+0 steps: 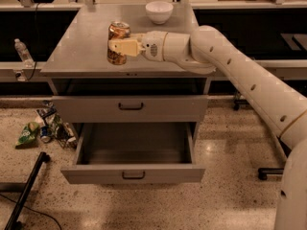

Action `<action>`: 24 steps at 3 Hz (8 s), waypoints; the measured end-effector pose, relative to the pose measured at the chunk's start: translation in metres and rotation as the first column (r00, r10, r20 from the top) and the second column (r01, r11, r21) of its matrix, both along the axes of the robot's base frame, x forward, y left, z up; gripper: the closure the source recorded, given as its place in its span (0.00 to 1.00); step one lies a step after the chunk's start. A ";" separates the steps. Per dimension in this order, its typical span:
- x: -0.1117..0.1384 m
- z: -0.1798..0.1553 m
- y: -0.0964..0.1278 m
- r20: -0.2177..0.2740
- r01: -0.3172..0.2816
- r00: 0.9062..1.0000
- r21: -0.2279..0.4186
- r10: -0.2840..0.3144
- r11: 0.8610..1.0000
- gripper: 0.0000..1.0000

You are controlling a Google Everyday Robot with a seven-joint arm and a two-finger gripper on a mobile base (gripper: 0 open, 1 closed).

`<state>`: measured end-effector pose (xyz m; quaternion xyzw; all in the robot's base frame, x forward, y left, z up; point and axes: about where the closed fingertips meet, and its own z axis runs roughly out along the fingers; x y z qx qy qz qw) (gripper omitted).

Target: Place orange can into middle drawer

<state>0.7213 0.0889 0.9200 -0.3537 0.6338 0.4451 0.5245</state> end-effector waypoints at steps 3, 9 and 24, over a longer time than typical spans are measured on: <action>-0.101 -0.017 -0.019 -0.024 0.004 1.000 0.005 -0.004 1.000 1.00; -0.145 -0.263 0.006 -0.101 -0.001 0.995 -0.165 -0.016 0.986 1.00; -0.146 -0.347 -0.115 0.108 0.028 0.994 -0.201 -0.006 0.979 0.69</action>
Offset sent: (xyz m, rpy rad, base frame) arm -0.1148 -0.0316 -0.0019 0.0497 -0.0064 -0.0272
